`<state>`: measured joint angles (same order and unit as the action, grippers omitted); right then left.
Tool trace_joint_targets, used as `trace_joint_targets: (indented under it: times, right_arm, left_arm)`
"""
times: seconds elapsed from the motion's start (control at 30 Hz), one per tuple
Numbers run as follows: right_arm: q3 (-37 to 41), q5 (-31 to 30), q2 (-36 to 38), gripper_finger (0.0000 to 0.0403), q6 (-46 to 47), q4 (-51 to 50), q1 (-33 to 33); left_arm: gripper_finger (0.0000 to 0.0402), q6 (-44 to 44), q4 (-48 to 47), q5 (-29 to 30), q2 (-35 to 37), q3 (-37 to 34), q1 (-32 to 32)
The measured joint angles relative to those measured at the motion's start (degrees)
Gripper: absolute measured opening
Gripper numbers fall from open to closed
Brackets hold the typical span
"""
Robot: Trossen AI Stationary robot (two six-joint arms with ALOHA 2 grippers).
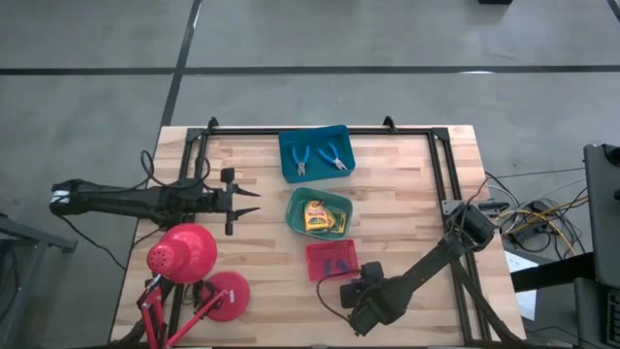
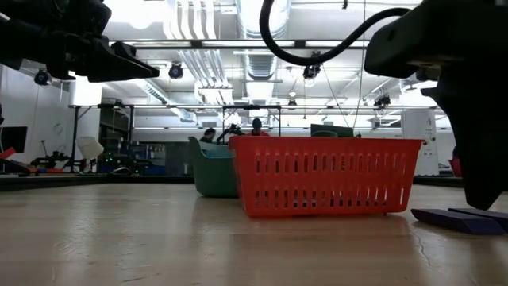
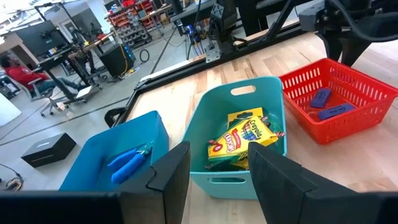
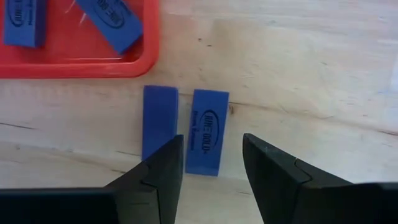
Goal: Pick & Place School Supplies
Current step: Put the violet eraser in the red bin
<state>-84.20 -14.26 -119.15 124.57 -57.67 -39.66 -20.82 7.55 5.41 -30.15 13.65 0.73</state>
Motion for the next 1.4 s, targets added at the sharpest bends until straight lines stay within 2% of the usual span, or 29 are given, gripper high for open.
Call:
trace_joint_targets:
  times: [0.7, 1.23, 1.4]
  right_arm:
    - [0.0, -1.5, -2.1, 0.0157, -0.3, 2.3, 0.5]
    - [0.1, -0.5, -2.2, 0.0154, 0.0, 0.7, 0.1]
    - [0.2, 1.4, -2.3, 0.0151, 1.0, -0.3, -0.5]
  left_arm:
    - [0.0168, 0.0, -0.1, 0.0, 0.0, 0.0, 0.0]
    - [0.0168, 0.0, -0.4, 0.0, 0.0, 0.0, 0.0]
    - [0.0168, 0.0, -0.4, 0.0, 0.0, 0.0, 0.0]
